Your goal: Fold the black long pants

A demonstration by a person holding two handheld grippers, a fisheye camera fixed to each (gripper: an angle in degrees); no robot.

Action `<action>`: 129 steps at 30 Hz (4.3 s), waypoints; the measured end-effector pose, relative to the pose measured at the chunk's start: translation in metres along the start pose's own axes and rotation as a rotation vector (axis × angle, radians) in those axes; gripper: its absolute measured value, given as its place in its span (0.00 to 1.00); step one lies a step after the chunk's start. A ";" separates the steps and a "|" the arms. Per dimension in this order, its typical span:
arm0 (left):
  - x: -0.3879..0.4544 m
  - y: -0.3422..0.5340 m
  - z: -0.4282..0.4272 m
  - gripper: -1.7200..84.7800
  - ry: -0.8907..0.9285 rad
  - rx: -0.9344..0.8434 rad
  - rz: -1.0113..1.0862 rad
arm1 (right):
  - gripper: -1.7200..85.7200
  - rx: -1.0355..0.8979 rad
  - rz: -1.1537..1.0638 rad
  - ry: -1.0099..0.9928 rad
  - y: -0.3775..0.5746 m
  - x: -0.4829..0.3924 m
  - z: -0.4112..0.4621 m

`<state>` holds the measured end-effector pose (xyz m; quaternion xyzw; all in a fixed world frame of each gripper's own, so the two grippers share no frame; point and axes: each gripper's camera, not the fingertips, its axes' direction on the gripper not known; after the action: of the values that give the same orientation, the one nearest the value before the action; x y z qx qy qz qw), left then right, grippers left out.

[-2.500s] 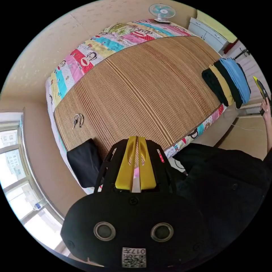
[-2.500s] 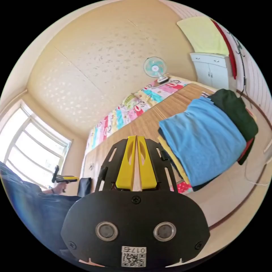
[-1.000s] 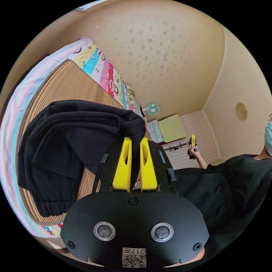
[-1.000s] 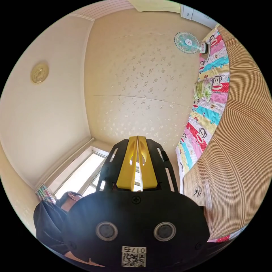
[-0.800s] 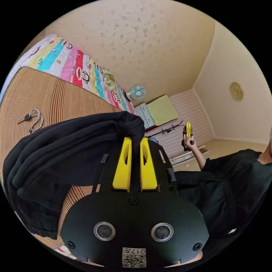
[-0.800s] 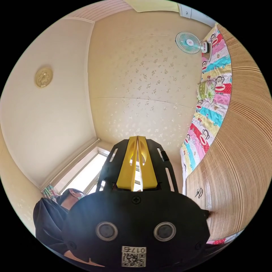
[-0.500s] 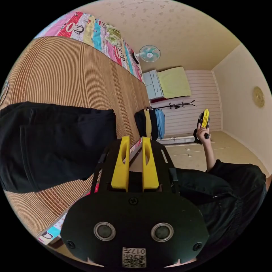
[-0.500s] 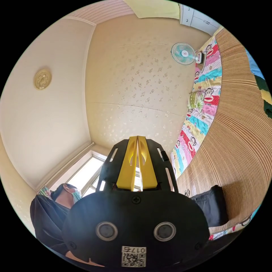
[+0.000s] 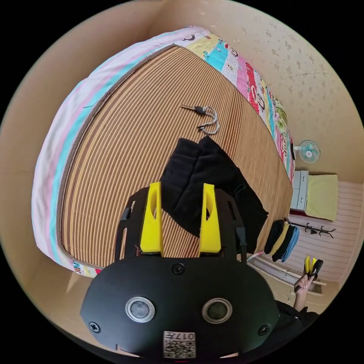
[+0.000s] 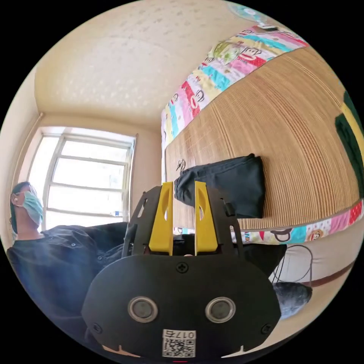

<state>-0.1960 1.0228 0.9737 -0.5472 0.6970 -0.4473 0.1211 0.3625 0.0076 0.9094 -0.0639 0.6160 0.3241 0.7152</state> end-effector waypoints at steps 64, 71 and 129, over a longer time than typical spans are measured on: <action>0.072 -0.073 0.167 0.08 0.999 -0.298 -0.128 | 0.06 -0.313 -0.705 0.189 0.110 -0.245 0.041; 0.199 -0.062 0.105 0.08 1.454 -0.218 0.312 | 0.06 0.192 -0.708 0.198 0.171 -0.279 -0.159; -0.104 -0.128 0.047 0.15 0.582 0.094 -0.326 | 0.03 -0.034 -0.415 0.254 0.140 -0.189 -0.154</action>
<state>-0.0424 1.0897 1.0106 -0.4946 0.5844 -0.6298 -0.1311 0.1517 -0.0311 1.0911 -0.2414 0.6692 0.1700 0.6819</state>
